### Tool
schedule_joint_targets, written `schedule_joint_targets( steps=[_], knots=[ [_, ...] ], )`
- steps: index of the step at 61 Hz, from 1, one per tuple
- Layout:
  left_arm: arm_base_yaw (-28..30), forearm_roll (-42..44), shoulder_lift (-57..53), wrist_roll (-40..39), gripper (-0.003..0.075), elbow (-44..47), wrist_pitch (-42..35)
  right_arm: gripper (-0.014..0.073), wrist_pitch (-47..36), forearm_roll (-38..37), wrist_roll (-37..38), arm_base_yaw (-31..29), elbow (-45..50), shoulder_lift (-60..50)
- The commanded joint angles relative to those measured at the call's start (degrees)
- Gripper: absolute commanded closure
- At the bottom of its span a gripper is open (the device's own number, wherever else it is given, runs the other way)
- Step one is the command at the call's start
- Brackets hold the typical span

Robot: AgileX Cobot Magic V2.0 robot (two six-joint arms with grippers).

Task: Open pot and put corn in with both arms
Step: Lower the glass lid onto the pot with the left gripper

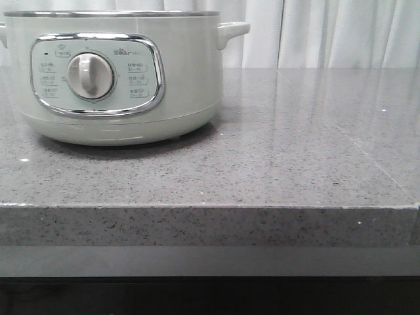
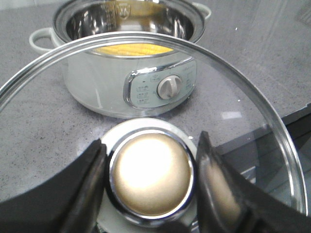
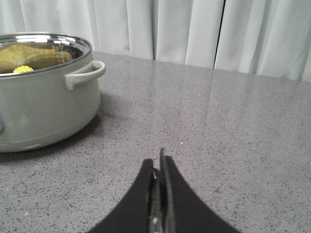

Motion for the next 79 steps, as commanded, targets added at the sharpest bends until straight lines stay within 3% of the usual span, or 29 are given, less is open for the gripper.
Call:
schedule_joint_targets(
  steps=[1,25,51,79],
  knots=[
    [-0.1,-1.0,6.2,0.3,0.0658,-4.9,-9.4,0.0662,-3.8,-0.2,-0.6,0.1,-1.3,-0.5],
    [-0.1,-1.0,41.6,0.3,0.0658,-33.1,-9.2,0.0662,-2.3,-0.2,-0.6,0.1,-1.3,-0.5],
    [-0.1,-1.0,67.7,0.3,0.0658,-57.0,-5.4,0.0662,-2.6,-0.2,-0.6,0.1,-1.3,-0.5],
    [-0.1,-1.8,73.7,0.0,0.0658,-61.5,-2.0,0.0662,-2.6,-0.2,-0.6,0.1,-1.3,-0.5]
  ],
)
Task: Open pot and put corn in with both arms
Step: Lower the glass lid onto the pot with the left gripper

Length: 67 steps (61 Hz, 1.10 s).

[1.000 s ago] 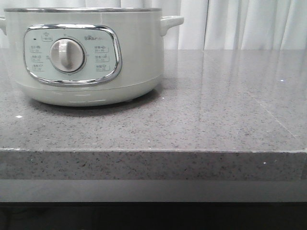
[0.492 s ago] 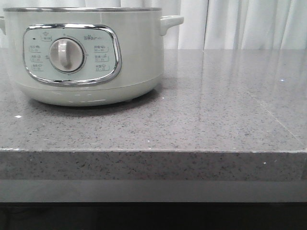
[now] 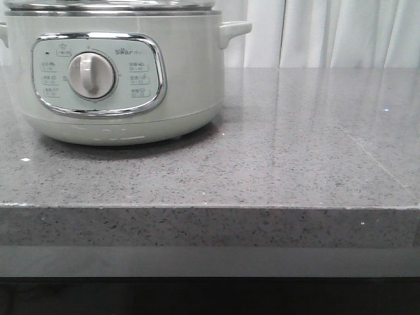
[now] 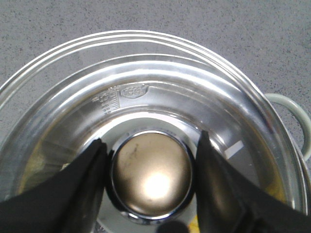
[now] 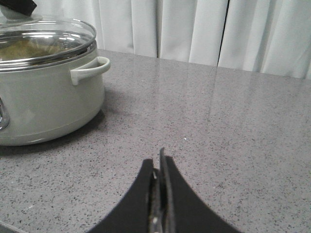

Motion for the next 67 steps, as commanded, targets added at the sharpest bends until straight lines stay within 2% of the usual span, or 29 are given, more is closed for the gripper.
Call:
schedule_joint_targets(
  steps=[1,67],
  knots=[
    [-0.1,-1.7,-2.6,-0.3,0.0658,-2.5,-3.7,0.0662,-4.5,-0.2,-0.5,0.1,-1.5,0.3],
    [-0.1,-5.7,0.2,-0.3,0.0643,-2.5,1.0,0.0662,-4.7,-0.2,-0.5,0.1,-1.5,0.3]
  ],
)
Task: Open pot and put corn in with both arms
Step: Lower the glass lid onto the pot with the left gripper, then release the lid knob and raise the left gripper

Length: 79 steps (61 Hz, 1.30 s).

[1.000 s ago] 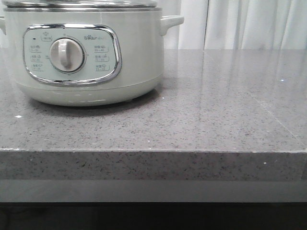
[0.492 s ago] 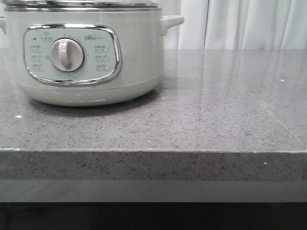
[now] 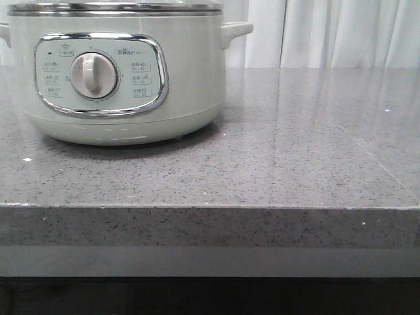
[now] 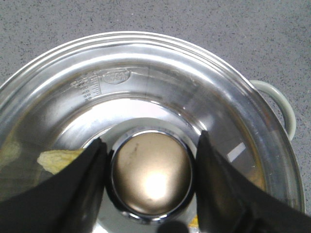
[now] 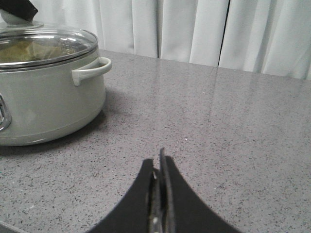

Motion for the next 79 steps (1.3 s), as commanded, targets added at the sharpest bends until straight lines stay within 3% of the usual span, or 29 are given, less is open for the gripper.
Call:
schedule_joint_targets(
  steps=[1,10,20,25,33,41,59,69,79],
  knots=[
    [-0.1,-2.0,-1.4,-0.8,0.0634,-1.3,-2.4,0.0662,-4.7,-0.2,-0.5,0.1,-1.5,0.3],
    [-0.1,-1.9,-1.6,-0.8,0.0494,-1.3,-2.6,0.0662,-4.7,-0.2,-0.5,0.1,-1.5,0.3],
    [0.0,0.5,-2.6,-0.8,0.0268,-2.0,-2.4,0.0662,-4.7,-0.2,-0.5,0.1,-1.5,0.3],
    [0.0,2.9,-3.6,-0.8,0.0224,-3.4,-1.7,0.0662,-4.7,-0.2,-0.5,0.1,-1.5,0.3],
    [0.0,3.8,-5.9,-0.8,0.0226,-5.1,-1.2,0.0662,-4.7,-0.2,-0.5,0.1,-1.5,0.3],
    [0.0,3.8,-9.1,-0.8,0.0304,-5.2,-0.7,0.0662,-4.7,-0.2,-0.5,0.1,-1.5,0.3],
    [0.0,3.7,-13.6,-0.8,0.0741,-3.4,1.9,0.0662,-4.7,-0.2,-0.5,0.1,-1.5,0.3],
    [0.0,3.7,-17.6,-0.3,0.0739,2.0,-0.8,0.0662,-4.7,-0.2,-0.5,0.1,-1.5,0.3],
    [0.0,3.7,-25.4,1.0,0.0739,12.0,-8.7,0.0662,-4.7,-0.2,-0.5,0.1,-1.5,0.3]
  ],
)
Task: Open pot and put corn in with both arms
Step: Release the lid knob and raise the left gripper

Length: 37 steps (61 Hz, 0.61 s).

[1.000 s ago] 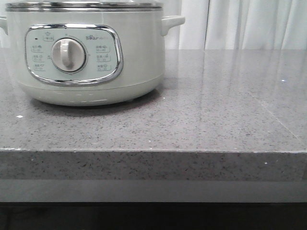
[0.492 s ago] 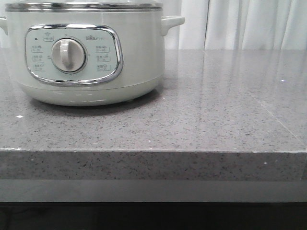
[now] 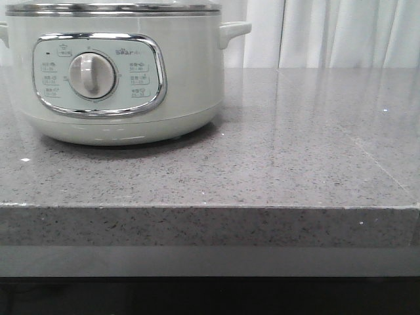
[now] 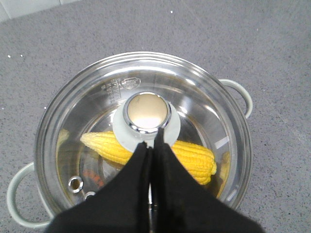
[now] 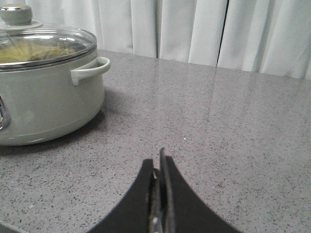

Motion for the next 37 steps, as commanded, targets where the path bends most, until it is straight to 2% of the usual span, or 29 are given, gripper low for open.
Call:
schedule_joint_targets(
  steps=[1,10,24,30,37],
  knots=[
    [0.0,-0.7,-6.7,0.4,0.0739,4.2,-9.1,0.0662,-4.7,-0.2,-0.5,0.1,-1.5,0.3],
    [0.0,-0.7,-16.5,0.4,0.0739,15.9,-18.2,0.0662,-4.7,-0.2,-0.5,0.1,-1.5,0.3],
    [0.0,-0.7,-35.0,0.4,0.0739,39.1,-33.3,0.0662,-4.7,-0.2,-0.5,0.1,-1.5,0.3],
    [0.0,-0.7,-44.1,0.4,0.0739,47.8,-36.4,0.0662,-4.6,-0.2,-0.5,0.1,-1.5,0.3],
    [0.0,-0.8,-54.2,0.4,0.0739,56.5,-36.4,0.0662,-4.6,-0.2,-0.5,0.1,-1.5,0.3]
  ],
)
